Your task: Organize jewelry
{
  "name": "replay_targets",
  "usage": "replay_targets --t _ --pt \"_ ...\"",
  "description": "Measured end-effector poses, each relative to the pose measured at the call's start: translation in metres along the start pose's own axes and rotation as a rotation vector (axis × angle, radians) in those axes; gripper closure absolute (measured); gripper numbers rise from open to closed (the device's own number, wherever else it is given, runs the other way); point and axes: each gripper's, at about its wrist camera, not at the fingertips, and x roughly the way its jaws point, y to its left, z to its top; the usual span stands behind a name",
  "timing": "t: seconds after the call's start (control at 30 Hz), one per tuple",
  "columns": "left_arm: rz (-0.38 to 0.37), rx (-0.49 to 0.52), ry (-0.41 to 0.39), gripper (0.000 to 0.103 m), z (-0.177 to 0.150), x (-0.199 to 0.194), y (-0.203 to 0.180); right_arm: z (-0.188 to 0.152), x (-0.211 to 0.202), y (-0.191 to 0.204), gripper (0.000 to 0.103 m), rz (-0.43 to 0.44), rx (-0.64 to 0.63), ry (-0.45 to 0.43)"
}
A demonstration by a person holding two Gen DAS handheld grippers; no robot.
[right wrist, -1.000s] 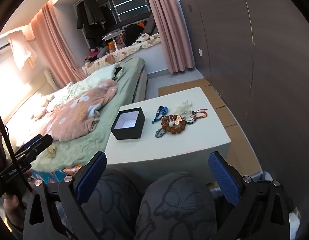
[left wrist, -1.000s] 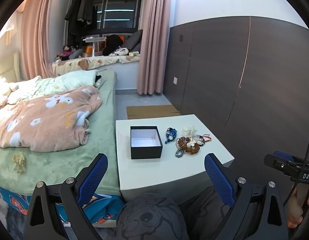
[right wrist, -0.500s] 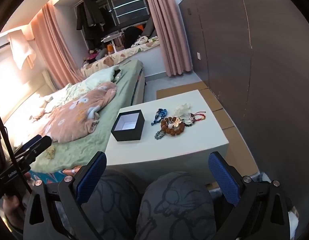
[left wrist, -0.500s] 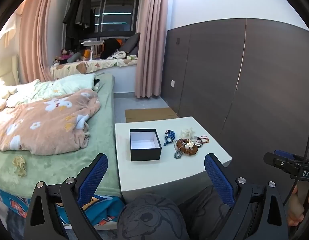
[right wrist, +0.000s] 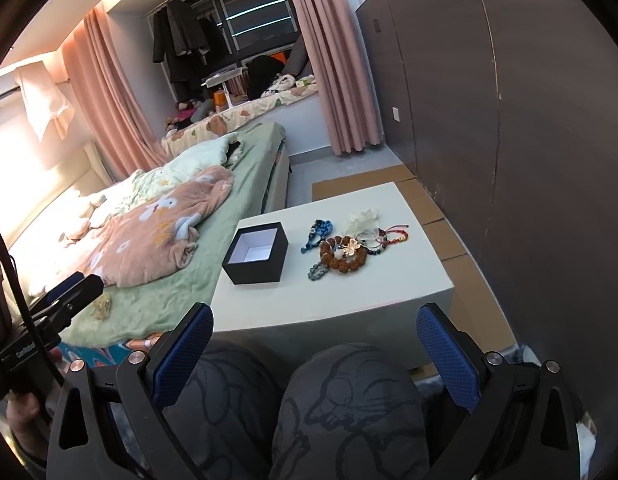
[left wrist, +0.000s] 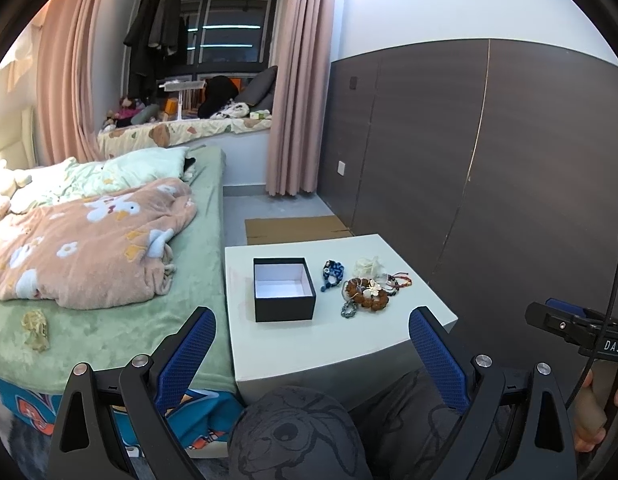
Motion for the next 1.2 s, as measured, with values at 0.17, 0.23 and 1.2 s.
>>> replay_targets --t 0.17,0.23,1.2 --pt "0.0 -0.005 0.001 0.006 -0.0007 0.0002 0.0003 0.0003 -0.0005 -0.0011 0.0 0.001 0.0 0.0" --pt "-0.001 -0.01 0.003 0.006 -0.0012 0.0006 0.0016 -0.0001 -0.0006 -0.0006 0.0 0.0 0.001 0.0" --pt "-0.008 -0.001 0.001 0.006 0.0006 0.0012 -0.0013 0.0035 -0.0033 -0.0031 0.0 -0.005 0.009 -0.004"
